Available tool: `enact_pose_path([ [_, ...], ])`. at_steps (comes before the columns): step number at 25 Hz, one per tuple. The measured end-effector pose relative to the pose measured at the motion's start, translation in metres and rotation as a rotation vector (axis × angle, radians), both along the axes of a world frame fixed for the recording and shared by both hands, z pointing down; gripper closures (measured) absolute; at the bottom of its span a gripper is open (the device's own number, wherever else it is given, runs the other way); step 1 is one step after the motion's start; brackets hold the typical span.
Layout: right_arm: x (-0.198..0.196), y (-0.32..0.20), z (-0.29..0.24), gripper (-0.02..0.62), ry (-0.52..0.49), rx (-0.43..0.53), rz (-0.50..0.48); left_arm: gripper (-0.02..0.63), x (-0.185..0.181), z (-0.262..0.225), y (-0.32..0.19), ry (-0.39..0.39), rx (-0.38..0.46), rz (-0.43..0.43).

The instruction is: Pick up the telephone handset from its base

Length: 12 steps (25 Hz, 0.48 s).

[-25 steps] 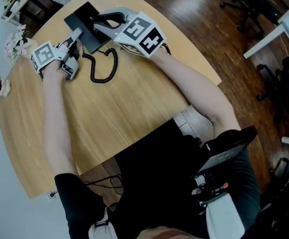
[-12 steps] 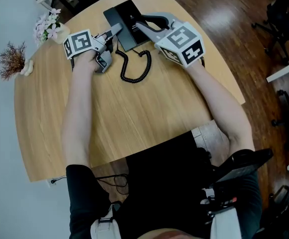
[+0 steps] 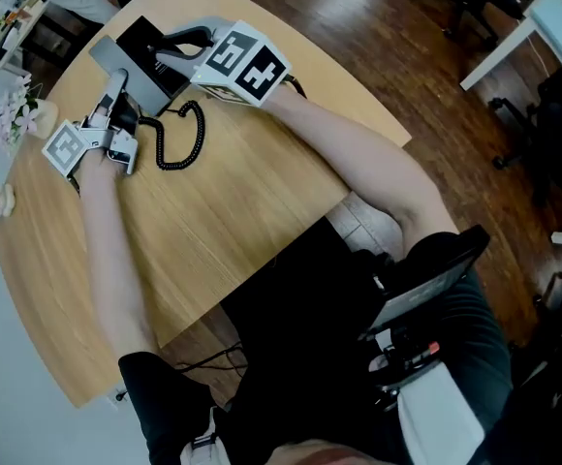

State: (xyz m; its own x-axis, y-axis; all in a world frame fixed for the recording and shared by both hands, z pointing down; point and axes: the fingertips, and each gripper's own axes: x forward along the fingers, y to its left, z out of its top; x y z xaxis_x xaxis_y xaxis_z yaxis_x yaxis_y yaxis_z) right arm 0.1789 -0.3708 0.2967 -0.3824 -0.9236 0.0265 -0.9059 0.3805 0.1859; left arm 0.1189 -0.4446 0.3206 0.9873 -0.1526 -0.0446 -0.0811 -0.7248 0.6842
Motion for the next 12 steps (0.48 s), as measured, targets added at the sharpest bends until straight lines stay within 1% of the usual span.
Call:
enact_pose_path([
  [2,0.000,0.002,0.001,0.514,0.005,-0.005,-0.003,0.526,-0.004,-0.013,0.011,0.061,0.030,0.015],
  [5,0.002,0.004,0.002,0.514,0.008,-0.011,0.001,0.526,-0.015,-0.036,0.027,0.162,0.045,0.030],
  [9,0.003,0.004,0.001,0.522,-0.001,-0.011,-0.002,0.526,-0.041,-0.070,0.051,0.310,0.041,0.038],
  [12,0.014,0.002,0.005,0.523,-0.011,-0.024,0.004,0.526,-0.051,-0.085,0.069,0.398,0.028,0.053],
])
